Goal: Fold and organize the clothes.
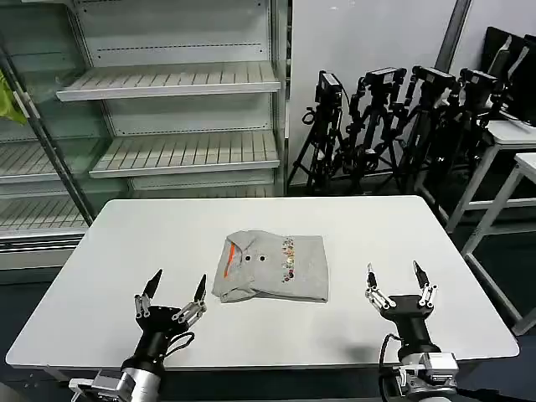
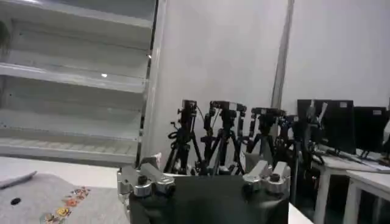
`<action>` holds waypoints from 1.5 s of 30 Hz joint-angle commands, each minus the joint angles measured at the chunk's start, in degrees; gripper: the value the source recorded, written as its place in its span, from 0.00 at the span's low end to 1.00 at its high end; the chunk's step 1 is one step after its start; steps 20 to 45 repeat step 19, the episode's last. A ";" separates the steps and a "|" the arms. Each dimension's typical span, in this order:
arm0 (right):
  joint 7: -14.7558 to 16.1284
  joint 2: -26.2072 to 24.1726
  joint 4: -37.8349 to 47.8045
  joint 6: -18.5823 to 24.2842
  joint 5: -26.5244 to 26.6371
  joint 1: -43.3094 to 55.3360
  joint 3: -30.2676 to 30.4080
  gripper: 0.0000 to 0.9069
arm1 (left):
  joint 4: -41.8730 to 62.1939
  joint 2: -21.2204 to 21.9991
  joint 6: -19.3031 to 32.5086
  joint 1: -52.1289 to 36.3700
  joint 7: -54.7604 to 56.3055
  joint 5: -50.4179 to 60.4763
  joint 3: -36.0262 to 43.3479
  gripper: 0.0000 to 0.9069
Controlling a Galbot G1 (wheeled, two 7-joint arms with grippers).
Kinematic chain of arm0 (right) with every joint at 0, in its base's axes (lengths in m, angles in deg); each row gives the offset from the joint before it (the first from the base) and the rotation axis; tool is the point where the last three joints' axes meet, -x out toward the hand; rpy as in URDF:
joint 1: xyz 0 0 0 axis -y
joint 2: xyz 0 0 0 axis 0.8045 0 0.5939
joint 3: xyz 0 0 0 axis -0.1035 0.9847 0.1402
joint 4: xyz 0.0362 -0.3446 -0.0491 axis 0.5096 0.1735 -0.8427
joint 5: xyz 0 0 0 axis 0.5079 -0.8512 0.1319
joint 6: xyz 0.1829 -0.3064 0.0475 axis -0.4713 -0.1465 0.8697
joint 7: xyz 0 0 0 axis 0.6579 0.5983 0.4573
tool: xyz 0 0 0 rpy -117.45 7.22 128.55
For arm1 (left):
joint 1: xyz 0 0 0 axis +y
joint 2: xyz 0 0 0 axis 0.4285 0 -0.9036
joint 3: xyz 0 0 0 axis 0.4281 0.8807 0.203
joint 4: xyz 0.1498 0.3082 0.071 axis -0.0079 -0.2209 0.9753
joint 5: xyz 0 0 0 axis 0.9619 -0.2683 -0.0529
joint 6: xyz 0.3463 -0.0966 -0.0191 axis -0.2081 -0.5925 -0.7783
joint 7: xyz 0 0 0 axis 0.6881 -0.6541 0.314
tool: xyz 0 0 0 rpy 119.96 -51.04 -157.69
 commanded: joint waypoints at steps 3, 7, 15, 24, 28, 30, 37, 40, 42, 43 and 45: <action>0.55 -0.27 -1.89 -0.96 -0.60 -1.18 -0.20 1.00 | -0.78 -0.01 0.10 0.87 -0.18 0.36 -0.37 1.00; 0.54 -0.12 -2.32 -0.98 -0.47 -1.37 -0.22 1.00 | -1.07 -0.09 0.11 1.14 -0.18 0.33 -0.40 1.00; -0.18 -0.26 -2.30 -1.29 -0.33 -1.71 -0.66 1.00 | -1.37 -0.16 0.25 1.48 -0.17 0.18 -0.40 1.00; -0.45 -0.22 -2.29 -1.32 -0.17 -1.57 -0.73 1.00 | -1.30 -0.19 0.29 1.53 -0.15 0.13 -0.35 1.00; -0.45 -0.22 -2.29 -1.32 -0.17 -1.57 -0.73 1.00 | -1.30 -0.19 0.29 1.53 -0.15 0.13 -0.35 1.00; -0.45 -0.22 -2.29 -1.32 -0.17 -1.57 -0.73 1.00 | -1.30 -0.19 0.29 1.53 -0.15 0.13 -0.35 1.00; -0.45 -0.22 -2.29 -1.32 -0.17 -1.57 -0.73 1.00 | -1.30 -0.19 0.29 1.53 -0.15 0.13 -0.35 1.00; -0.45 -0.22 -2.29 -1.32 -0.17 -1.57 -0.73 1.00 | -1.30 -0.19 0.29 1.53 -0.15 0.13 -0.35 1.00; -0.45 -0.22 -2.29 -1.32 -0.17 -1.57 -0.73 1.00 | -1.30 -0.19 0.29 1.53 -0.15 0.13 -0.35 1.00; -0.45 -0.22 -2.29 -1.32 -0.17 -1.57 -0.73 1.00 | -1.30 -0.19 0.29 1.53 -0.15 0.13 -0.35 1.00; -0.45 -0.22 -2.29 -1.32 -0.17 -1.57 -0.73 1.00 | -1.30 -0.19 0.29 1.53 -0.15 0.13 -0.35 1.00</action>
